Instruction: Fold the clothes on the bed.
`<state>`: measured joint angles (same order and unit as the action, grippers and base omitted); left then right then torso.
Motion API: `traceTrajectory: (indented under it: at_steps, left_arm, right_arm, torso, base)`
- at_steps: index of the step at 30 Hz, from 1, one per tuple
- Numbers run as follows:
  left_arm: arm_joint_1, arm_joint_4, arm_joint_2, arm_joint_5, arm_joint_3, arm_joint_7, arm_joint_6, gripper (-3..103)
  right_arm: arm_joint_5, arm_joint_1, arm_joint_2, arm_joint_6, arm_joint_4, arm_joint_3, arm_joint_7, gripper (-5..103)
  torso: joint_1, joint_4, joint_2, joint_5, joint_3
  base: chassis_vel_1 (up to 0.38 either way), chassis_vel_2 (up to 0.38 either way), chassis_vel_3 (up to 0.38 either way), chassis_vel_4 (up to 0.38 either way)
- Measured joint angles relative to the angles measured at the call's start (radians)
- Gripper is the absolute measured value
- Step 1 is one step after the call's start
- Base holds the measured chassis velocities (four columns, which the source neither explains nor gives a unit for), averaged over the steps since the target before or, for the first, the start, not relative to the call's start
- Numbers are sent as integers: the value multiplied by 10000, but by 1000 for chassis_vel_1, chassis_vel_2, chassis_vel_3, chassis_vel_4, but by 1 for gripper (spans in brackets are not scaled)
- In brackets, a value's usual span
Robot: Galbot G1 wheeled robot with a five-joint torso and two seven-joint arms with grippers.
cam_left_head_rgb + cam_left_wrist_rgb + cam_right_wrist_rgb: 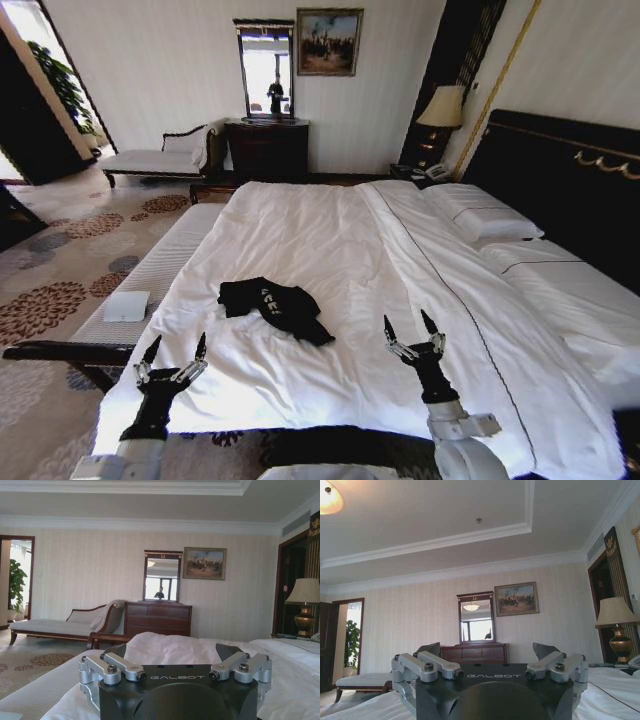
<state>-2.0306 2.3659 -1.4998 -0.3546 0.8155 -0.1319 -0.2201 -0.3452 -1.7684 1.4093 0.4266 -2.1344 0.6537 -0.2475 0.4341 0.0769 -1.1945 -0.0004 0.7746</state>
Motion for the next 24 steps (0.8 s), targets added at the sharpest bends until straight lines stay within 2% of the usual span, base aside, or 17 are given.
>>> traceTrajectory:
  at_steps: [12,24]
  left_arm:
    - [81,-69,57,-25,6,0,-5,100]
    - [122,-193,44,39,-26,0,6,100]
  right_arm:
    - [87,7,65,13,57,-8,8,100]
    - [87,35,84,67,143,-14,42,100]
  torso:
    - [-1,0,0,-2,0]
    - [-2,0,-1,-5,-1]
  base:
    - [30,26,-32,-28]
    - [115,132,-107,-135]
